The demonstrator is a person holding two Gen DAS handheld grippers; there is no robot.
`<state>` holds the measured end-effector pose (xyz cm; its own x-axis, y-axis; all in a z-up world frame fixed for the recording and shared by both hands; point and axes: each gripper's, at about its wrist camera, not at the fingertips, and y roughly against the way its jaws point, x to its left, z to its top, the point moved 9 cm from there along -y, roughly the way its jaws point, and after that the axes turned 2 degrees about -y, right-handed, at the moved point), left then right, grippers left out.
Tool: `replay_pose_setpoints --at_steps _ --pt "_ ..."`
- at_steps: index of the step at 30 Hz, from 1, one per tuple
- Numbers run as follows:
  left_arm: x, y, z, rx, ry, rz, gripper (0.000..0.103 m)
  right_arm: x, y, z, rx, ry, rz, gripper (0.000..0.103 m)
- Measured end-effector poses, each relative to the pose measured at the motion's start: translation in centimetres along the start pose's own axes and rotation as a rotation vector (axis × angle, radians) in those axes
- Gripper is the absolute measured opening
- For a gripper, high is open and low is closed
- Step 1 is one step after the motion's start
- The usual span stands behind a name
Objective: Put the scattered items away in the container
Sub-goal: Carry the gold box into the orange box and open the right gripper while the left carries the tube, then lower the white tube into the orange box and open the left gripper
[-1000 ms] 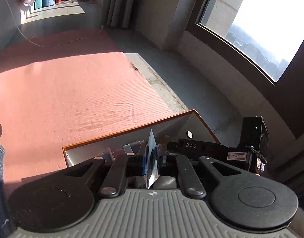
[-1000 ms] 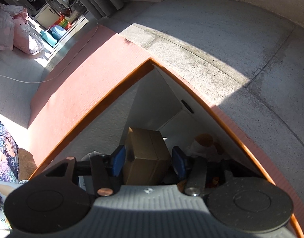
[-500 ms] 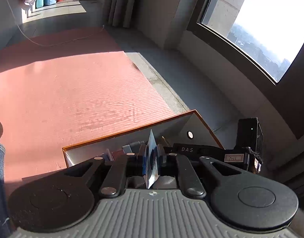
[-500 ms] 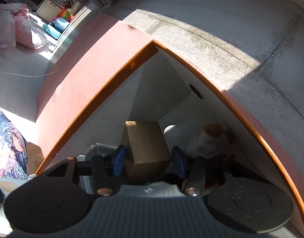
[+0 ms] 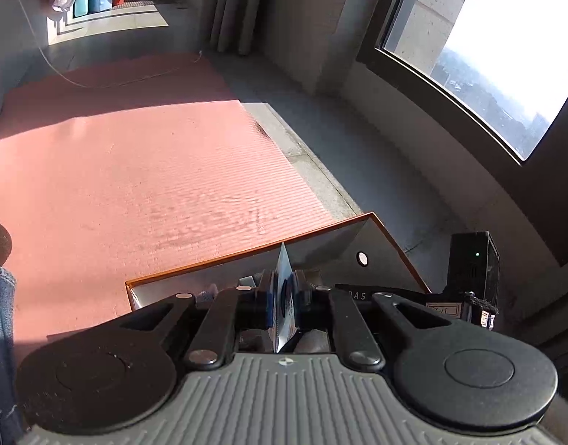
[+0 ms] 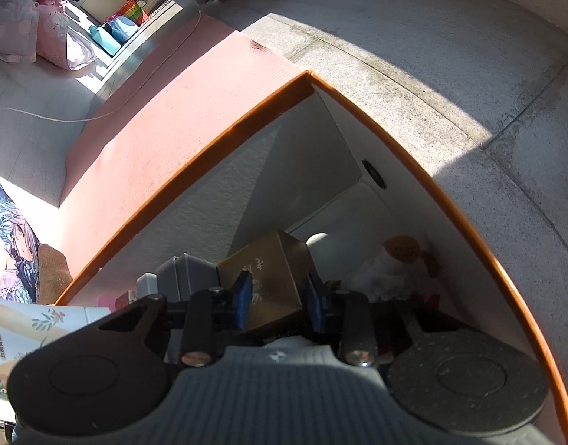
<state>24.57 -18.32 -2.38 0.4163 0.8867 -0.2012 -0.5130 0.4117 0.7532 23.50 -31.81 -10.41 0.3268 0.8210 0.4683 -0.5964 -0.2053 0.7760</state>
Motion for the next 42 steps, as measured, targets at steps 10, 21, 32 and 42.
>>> replay_pose_setpoints --at_steps 10,21,32,42 --pt "-3.0 -2.5 1.7 -0.023 -0.028 -0.047 0.011 -2.1 9.5 1.2 -0.358 -0.004 -0.014 0.041" --pt "-5.5 -9.7 1.7 0.073 0.049 -0.046 0.01 -4.1 9.9 1.6 -0.394 -0.128 -0.022 0.045" --pt "-5.9 -13.1 0.2 0.154 0.112 -0.011 0.012 -3.5 9.3 1.3 -0.386 -0.092 -0.056 0.05" --pt "-5.4 -11.5 0.3 0.149 0.132 -0.033 0.019 -3.7 9.3 1.2 -0.387 -0.098 -0.053 0.05"
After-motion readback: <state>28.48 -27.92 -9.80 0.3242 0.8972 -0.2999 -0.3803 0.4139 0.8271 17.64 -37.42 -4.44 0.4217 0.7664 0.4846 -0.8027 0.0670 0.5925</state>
